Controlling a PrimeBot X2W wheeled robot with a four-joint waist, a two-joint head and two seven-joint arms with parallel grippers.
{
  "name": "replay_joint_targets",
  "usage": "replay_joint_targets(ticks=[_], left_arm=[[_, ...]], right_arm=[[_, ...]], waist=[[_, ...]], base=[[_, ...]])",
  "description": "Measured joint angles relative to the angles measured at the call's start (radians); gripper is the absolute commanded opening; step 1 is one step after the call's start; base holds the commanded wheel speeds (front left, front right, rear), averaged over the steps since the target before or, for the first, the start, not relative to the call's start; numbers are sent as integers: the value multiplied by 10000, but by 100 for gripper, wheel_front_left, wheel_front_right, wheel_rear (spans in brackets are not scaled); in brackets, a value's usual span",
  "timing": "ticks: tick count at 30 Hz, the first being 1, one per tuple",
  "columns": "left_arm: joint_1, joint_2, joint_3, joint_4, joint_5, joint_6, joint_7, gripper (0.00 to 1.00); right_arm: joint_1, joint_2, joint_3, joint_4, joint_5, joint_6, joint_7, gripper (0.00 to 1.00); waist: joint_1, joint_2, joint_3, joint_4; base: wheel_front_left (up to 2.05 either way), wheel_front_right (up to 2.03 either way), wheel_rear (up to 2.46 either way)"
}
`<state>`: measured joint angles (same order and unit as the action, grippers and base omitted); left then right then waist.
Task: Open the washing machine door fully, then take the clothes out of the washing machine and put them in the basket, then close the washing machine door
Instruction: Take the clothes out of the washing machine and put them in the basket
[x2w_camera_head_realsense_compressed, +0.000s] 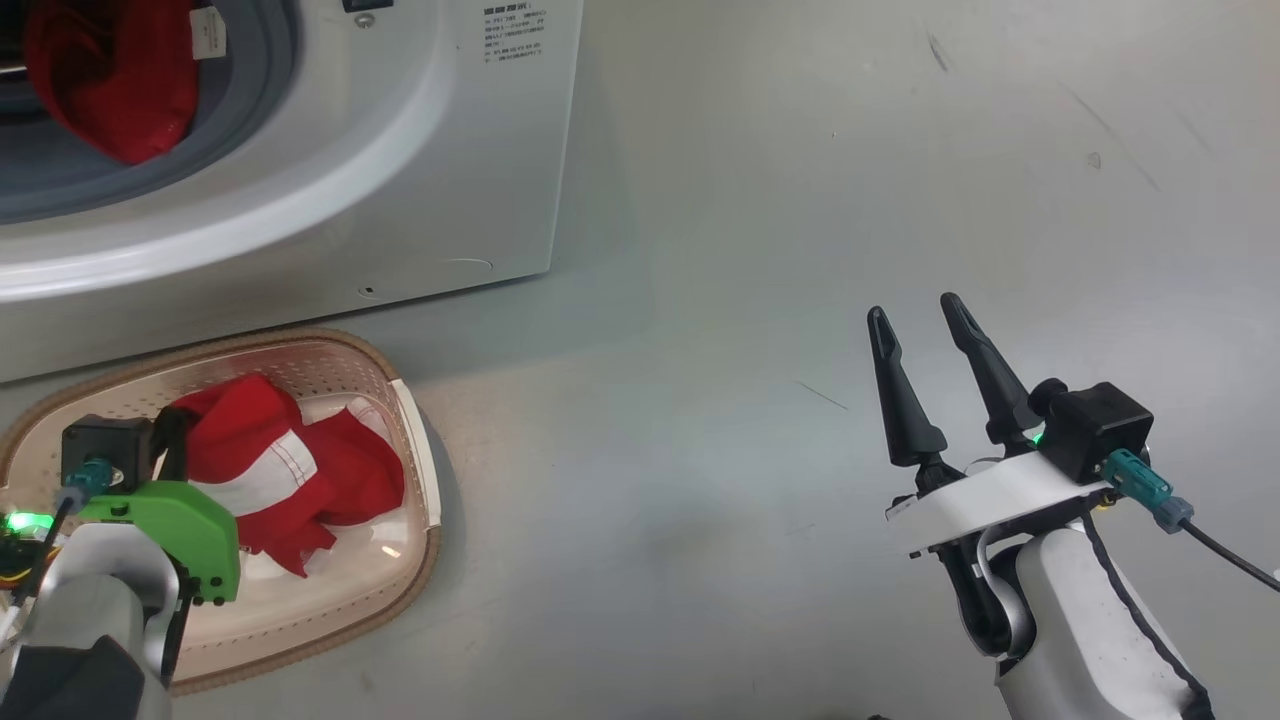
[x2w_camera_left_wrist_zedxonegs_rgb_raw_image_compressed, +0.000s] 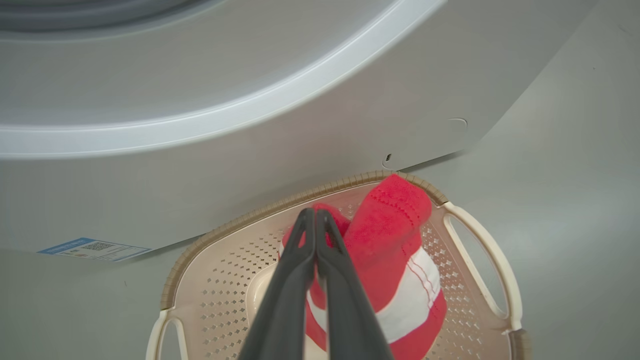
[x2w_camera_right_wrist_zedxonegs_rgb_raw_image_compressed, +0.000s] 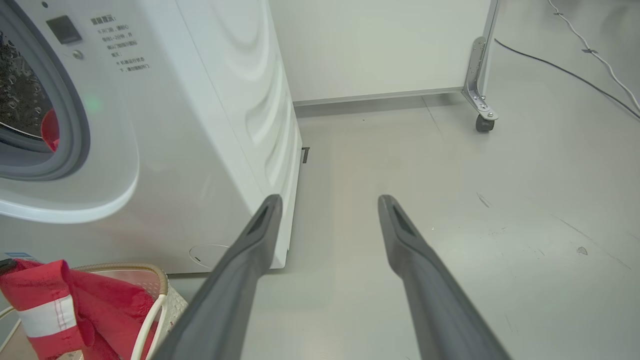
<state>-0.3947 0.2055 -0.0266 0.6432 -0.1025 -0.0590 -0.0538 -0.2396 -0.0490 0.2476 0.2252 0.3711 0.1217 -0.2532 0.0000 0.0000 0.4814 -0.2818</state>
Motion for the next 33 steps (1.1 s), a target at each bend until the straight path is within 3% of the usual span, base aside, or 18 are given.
replay_joint_targets(ticks=[11,26,27,28,29,33], left_arm=[[-352,240,142,1116,81,84,88,0],[-453,309,240,2305,77,278,-190,0],[-492,309,242,2351,77,291,-232,28],[-546,309,247,2412,77,334,-282,88],[-607,309,249,2493,77,366,-282,100],[-694,295,211,2652,105,366,-418,100]], right_arm=[[-205,12,-50,-35,0,0,0,100],[-391,21,-71,-8,-71,0,0,100],[-391,21,-69,-8,-71,0,0,100],[-392,21,-69,-6,-71,0,0,100],[-392,23,-69,-4,-71,0,0,100],[-395,23,-69,12,-71,0,0,100]], waist=[[0,0,686,-174],[0,0,756,-116],[0,0,753,-109],[0,0,750,-102],[0,0,746,-95],[0,0,726,-70]], base=[[0,0,0],[0,0,0],[0,0,0],[0,0,0],[0,0,0],[0,0,0]])
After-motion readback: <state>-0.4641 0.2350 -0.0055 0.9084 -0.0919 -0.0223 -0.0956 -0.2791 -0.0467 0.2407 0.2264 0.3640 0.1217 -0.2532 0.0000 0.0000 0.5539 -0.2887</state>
